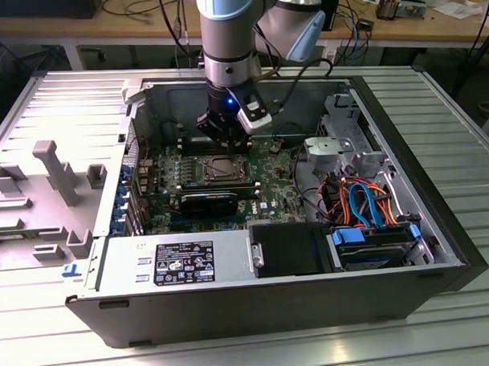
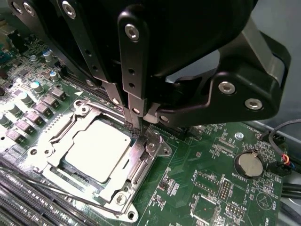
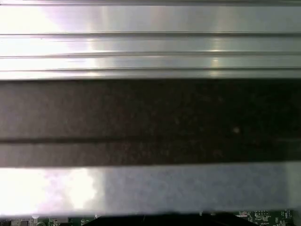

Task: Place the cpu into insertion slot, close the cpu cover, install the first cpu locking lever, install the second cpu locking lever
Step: 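Install the second cpu locking lever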

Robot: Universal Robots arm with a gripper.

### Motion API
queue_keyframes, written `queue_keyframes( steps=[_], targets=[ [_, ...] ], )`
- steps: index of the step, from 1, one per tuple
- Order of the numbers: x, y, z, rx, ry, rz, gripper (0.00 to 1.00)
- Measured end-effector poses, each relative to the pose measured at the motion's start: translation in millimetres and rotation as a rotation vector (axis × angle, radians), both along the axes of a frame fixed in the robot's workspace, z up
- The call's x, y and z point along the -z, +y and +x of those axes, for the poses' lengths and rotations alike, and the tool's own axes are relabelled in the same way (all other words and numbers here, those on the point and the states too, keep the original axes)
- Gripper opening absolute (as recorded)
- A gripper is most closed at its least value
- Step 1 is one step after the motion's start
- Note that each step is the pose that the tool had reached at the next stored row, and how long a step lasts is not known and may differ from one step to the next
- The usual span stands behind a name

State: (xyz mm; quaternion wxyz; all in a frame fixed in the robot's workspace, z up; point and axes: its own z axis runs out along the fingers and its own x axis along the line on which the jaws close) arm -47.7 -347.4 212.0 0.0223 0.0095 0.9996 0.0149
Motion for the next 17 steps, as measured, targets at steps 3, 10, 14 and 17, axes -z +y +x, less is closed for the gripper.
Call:
queue_keyframes(
  steps=[3, 10, 14, 17],
  targets=[
    [0.0, -3.2, 0.0, 0.0, 0.0, -0.0001, 0.11],
    [0.0, -6.6, 0.0, 0.0, 0.0, -0.0001, 0.11],
    [0.0, -6.8, 0.0, 0.0, 0.0, -0.0001, 0.11],
    [0.0, -6.9, 0.0, 0.0, 0.0, -0.0001, 0.11]
  ],
)
